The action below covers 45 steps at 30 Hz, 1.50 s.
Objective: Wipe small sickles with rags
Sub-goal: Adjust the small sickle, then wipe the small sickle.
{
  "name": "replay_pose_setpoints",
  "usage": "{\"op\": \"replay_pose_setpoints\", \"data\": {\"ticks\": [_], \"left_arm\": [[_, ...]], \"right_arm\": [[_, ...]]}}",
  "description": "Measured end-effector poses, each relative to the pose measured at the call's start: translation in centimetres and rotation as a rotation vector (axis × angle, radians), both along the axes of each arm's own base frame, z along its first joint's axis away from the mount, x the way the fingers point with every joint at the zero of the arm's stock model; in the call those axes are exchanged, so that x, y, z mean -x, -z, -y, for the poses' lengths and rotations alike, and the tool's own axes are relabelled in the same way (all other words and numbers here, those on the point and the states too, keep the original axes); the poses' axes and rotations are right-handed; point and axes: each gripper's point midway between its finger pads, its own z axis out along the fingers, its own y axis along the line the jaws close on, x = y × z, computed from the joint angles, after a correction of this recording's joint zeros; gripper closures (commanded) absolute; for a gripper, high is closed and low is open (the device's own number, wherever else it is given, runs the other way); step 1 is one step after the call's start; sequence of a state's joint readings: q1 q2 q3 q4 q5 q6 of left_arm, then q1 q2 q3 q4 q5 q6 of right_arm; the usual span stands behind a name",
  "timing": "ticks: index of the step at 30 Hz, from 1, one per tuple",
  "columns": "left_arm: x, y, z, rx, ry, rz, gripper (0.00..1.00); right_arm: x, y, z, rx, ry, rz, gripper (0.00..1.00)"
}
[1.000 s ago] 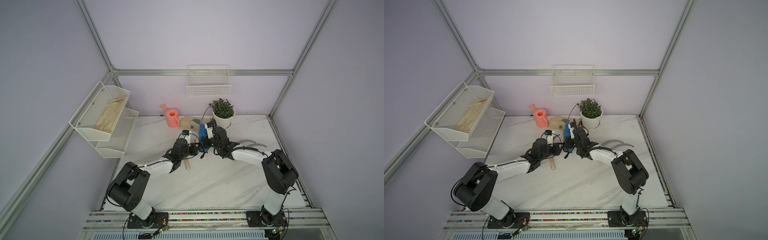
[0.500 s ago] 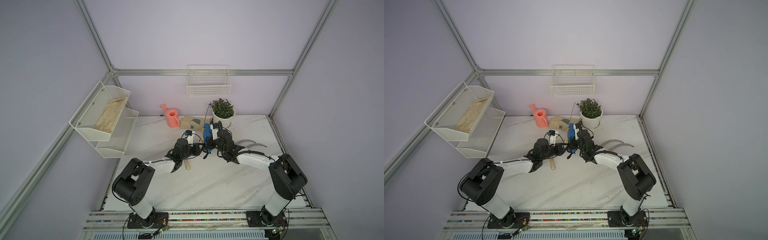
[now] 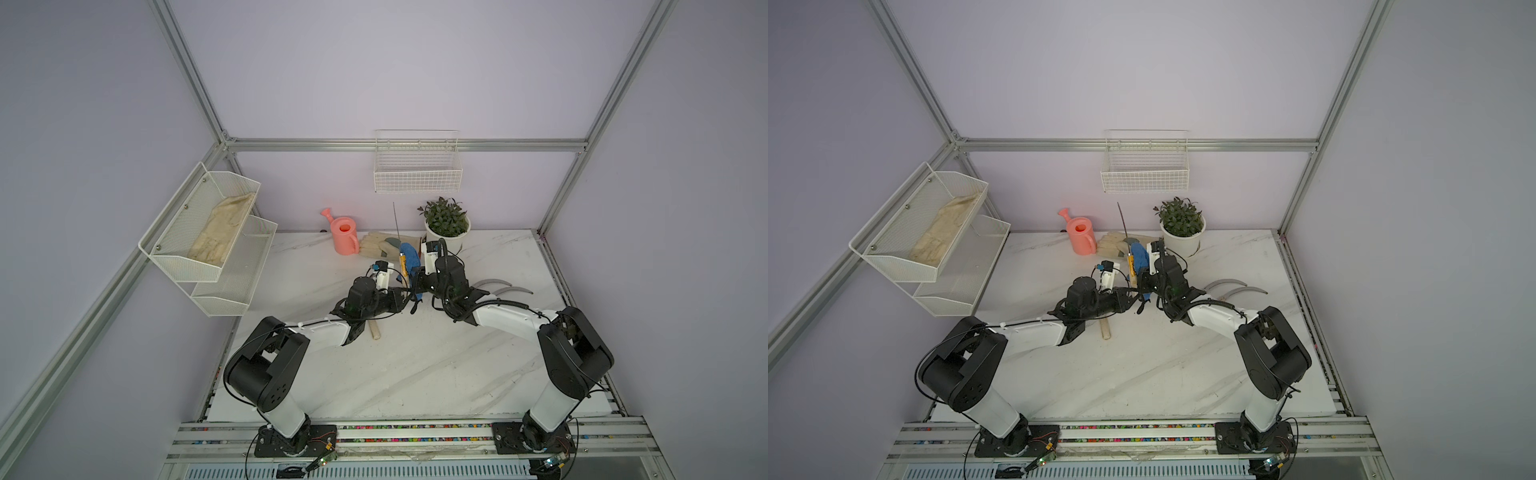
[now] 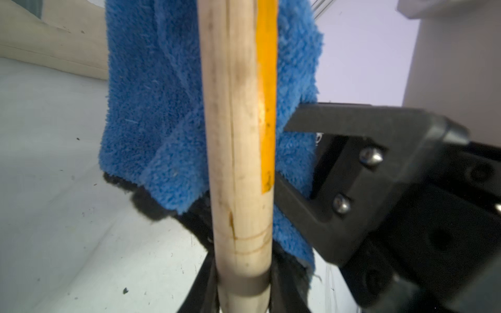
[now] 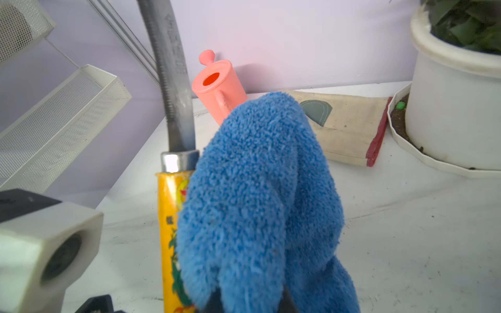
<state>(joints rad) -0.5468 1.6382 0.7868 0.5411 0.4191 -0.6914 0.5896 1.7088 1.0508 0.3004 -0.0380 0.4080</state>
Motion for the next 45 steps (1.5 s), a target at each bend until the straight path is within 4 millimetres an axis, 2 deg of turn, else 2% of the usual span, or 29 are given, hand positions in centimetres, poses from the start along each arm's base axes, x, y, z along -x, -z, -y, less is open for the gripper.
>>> {"op": "replay_pose_setpoints", "data": {"ticks": [5,10,14,18,20,26,33,36,40,45], "left_arm": [[1.5,-2.0,0.3,0.037,0.086,0.032,1.0],[1.1,-4.2,-1.0,0.055,0.073,0.092,1.0],[0.7,-5.1,-1.9,0.051,0.052,0.135,1.0],[0.5,-4.2,-2.5,0.027,0.023,0.14,1.0],[0.3,-3.6,-2.7,0.015,0.01,0.129,1.0],[-0.5,-2.9,-3.1,-0.009,-0.034,0.131,1.0],[-0.9,-2.8,-3.1,-0.039,-0.072,0.156,1.0],[-0.9,-2.9,-3.1,-0.048,-0.085,0.166,1.0],[-1.0,-3.0,-3.3,-0.066,-0.101,0.18,1.0],[-1.3,-2.8,-3.8,-0.087,-0.135,0.178,1.0]], "right_arm": [[1.0,1.7,1.8,-0.015,0.015,-0.038,1.0],[3.3,4.3,1.2,-0.024,-0.057,-0.098,1.0],[5.6,4.7,-1.7,-0.057,-0.179,-0.105,1.0],[8.0,4.7,-5.1,-0.108,-0.32,-0.105,1.0],[8.6,4.7,-5.8,-0.124,-0.357,-0.106,1.0],[8.4,4.2,-5.7,-0.146,-0.358,-0.097,1.0],[6.8,3.3,-2.8,-0.169,-0.291,-0.091,1.0],[6.7,3.0,-2.4,-0.177,-0.287,-0.088,1.0],[7.2,2.8,-2.9,-0.199,-0.305,-0.101,1.0],[9.4,2.6,-5.3,-0.218,-0.374,-0.113,1.0]]}}
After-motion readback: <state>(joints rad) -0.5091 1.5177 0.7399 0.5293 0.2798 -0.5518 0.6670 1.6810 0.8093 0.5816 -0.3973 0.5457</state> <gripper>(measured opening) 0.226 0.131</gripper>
